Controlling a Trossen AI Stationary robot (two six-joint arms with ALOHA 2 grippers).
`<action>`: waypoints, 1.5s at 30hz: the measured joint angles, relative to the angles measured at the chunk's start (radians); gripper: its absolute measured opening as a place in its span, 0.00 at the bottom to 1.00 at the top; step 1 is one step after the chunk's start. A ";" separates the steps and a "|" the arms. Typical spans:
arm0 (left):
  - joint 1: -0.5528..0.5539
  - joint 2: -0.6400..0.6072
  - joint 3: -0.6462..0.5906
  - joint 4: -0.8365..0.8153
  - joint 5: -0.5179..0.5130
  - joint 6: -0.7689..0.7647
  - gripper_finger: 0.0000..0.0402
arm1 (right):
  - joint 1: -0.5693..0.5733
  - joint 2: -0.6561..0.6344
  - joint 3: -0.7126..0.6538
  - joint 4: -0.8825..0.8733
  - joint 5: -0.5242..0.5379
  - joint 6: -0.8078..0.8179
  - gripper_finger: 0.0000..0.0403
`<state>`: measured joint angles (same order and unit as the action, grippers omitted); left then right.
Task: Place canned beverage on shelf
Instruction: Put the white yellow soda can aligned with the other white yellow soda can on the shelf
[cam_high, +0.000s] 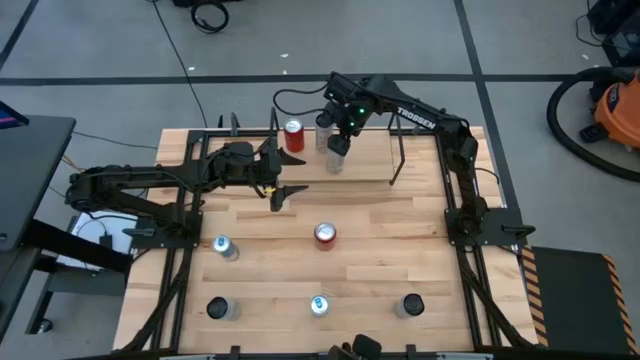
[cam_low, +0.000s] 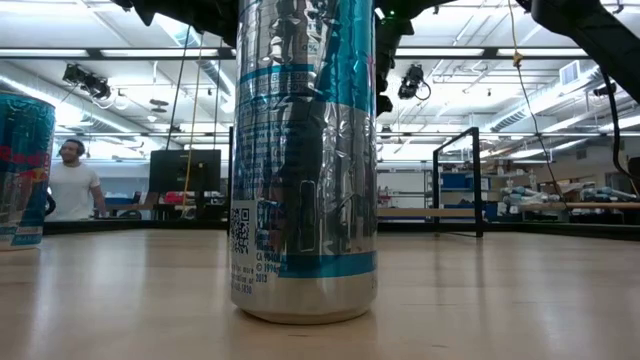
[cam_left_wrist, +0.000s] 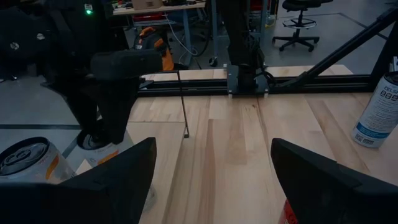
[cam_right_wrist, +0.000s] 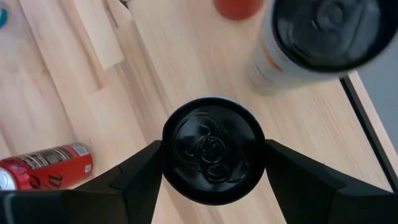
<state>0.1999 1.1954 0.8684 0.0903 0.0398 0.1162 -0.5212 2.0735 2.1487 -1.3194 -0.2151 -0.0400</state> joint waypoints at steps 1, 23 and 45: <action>0.000 0.000 0.000 0.000 0.000 0.000 0.80 | 0.002 0.000 0.000 0.008 -0.001 -0.006 0.67; 0.000 0.000 0.000 -0.001 0.000 0.000 0.80 | 0.019 0.003 -0.001 0.108 0.048 -0.143 0.69; 0.000 0.000 0.000 0.002 0.000 0.000 0.80 | 0.015 0.003 0.047 0.011 0.075 -0.144 0.70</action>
<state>0.2000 1.1950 0.8684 0.0921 0.0398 0.1158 -0.5060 2.0762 2.1952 -1.3086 -0.1404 -0.1842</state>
